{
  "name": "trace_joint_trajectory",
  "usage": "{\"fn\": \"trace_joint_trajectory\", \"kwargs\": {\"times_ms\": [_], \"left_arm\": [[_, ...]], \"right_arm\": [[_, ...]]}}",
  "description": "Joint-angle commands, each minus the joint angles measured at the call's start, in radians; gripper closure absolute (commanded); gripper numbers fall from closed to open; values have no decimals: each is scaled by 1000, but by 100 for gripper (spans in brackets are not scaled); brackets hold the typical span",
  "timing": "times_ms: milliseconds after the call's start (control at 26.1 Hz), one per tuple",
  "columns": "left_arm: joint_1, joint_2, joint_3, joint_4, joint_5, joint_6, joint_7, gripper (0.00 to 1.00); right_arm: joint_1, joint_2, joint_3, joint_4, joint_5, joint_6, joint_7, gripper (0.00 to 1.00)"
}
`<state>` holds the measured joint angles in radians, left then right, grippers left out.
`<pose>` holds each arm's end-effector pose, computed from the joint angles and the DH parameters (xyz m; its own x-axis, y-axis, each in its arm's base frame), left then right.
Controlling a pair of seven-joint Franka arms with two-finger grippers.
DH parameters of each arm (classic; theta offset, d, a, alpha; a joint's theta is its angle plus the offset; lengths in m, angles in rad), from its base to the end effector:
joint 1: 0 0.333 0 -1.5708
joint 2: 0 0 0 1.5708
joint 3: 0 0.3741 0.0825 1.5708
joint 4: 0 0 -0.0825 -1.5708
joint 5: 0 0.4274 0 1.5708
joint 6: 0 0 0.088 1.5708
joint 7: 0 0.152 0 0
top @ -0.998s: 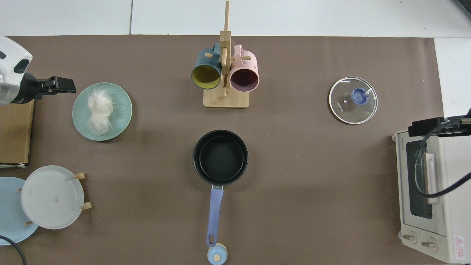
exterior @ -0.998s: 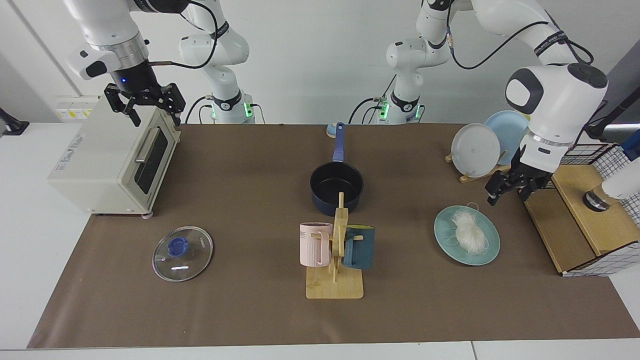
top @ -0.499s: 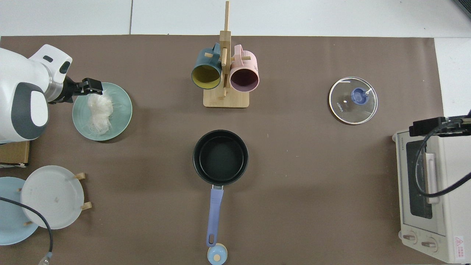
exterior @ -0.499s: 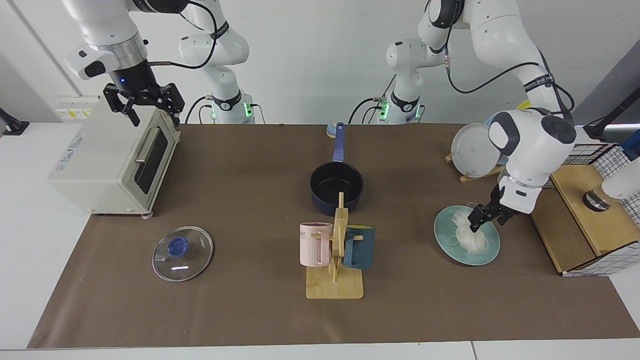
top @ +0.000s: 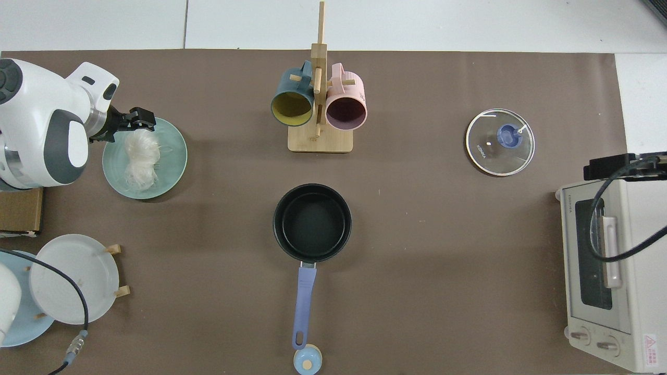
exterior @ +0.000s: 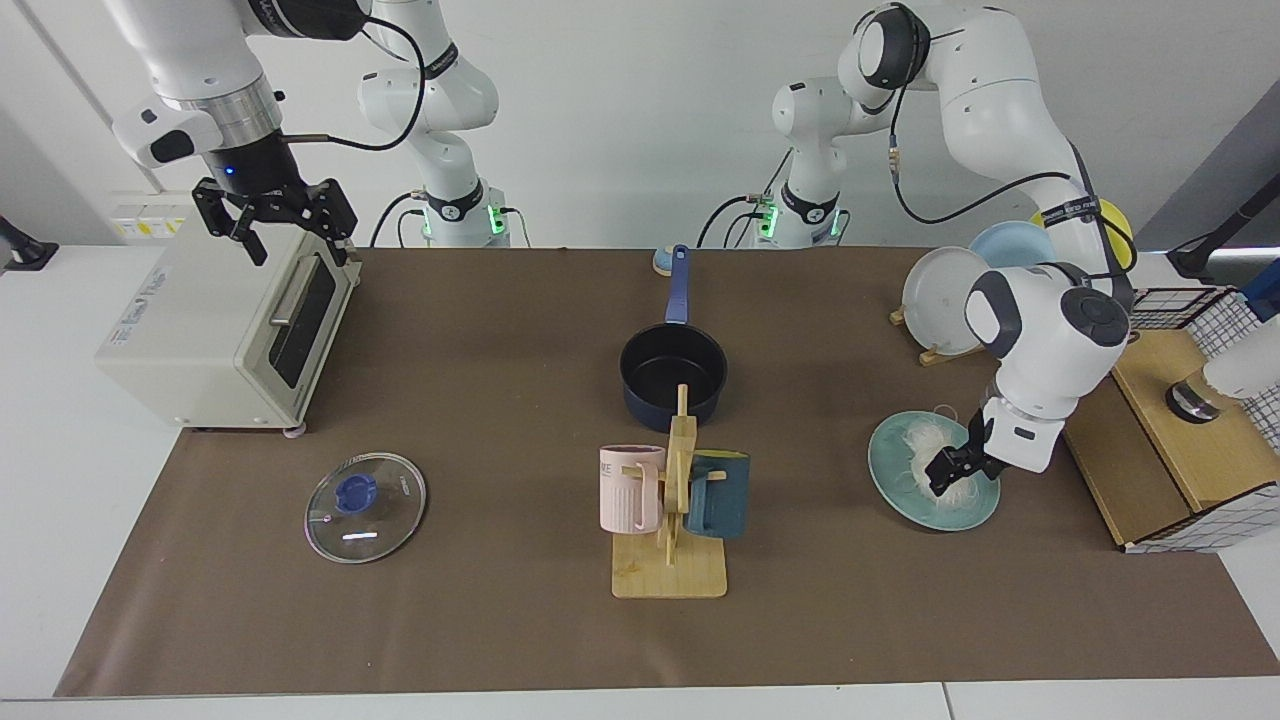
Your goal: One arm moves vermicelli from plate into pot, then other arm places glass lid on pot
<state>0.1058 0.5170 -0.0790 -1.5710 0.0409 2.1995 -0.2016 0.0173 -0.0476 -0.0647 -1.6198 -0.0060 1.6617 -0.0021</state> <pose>0.7727 0.0318 0.3375 0.9699 0.2171 0.1101 0.2155 -0.9762 0.0260 0.5926 -0.0299 0.6489 0.9950 -0.0448 0.0893 -0.0452 -0.9990 0.0031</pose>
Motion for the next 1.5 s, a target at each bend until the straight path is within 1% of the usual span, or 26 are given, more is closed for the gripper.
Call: {"fn": "trace_joint_trajectory", "kwargs": {"times_ms": [0, 154, 269, 345, 537, 653, 729, 806, 883, 921, 1036, 1152, 1190, 1228, 1305, 1382, 1459], "left_arm": [[-20, 35, -21, 3, 40, -11, -12, 1], [-18, 32, -25, -15, 42, -15, -10, 1], [-18, 32, -25, -27, 43, -17, -9, 1], [-14, 31, -25, -30, 51, -18, -1, 1], [-11, 31, -25, -23, 109, -32, 22, 1], [-9, 31, -25, -17, 138, -60, 24, 2], [-9, 32, -25, -17, 151, -67, 27, 2], [-11, 32, -25, -17, 149, -69, 27, 12], [-11, 32, -27, -15, 142, -70, 25, 24], [-11, 32, -27, -15, 139, -70, 27, 29], [-12, 32, -28, -12, 135, -75, 22, 51], [-11, 32, -30, -1, 123, -77, 16, 79], [-11, 31, -30, 3, 111, -77, 16, 93], [-9, 29, -30, 11, 105, -77, 14, 100], [-11, 21, -30, 34, 100, -87, 13, 100], [-15, 15, -33, 48, 97, -130, 5, 100], [-15, -11, -42, 57, 99, -161, -13, 100]], "right_arm": [[-19, 124, 5, 95, 17, 1, -35, 0], [-20, 239, 5, 201, 17, 0, -47, 0], [-23, 319, 6, 261, 20, 15, -55, 0], [-23, 362, 13, 278, 20, 39, -55, 0], [-20, 423, 14, 284, 21, 111, -53, 0], [-17, 443, 13, 268, 23, 150, -55, 0], [-17, 448, 14, 236, 11, 202, -74, 0], [-13, 445, 13, 168, 15, 272, -134, 0], [-14, 439, 13, 104, 24, 338, -164, 0], [-17, 440, 13, 91, 24, 351, -162, 0], [-26, 453, 13, 77, 26, 371, -164, 0], [-33, 486, 13, 72, 27, 384, -162, 0], [-33, 500, 13, 72, 27, 398, -162, 0], [-33, 512, 14, 72, 27, 411, -164, 0], [-34, 525, 14, 74, 29, 423, -164, 0], [-34, 541, 13, 74, 27, 438, -167, 0], [-37, 555, 14, 74, 29, 446, -168, 0]]}}
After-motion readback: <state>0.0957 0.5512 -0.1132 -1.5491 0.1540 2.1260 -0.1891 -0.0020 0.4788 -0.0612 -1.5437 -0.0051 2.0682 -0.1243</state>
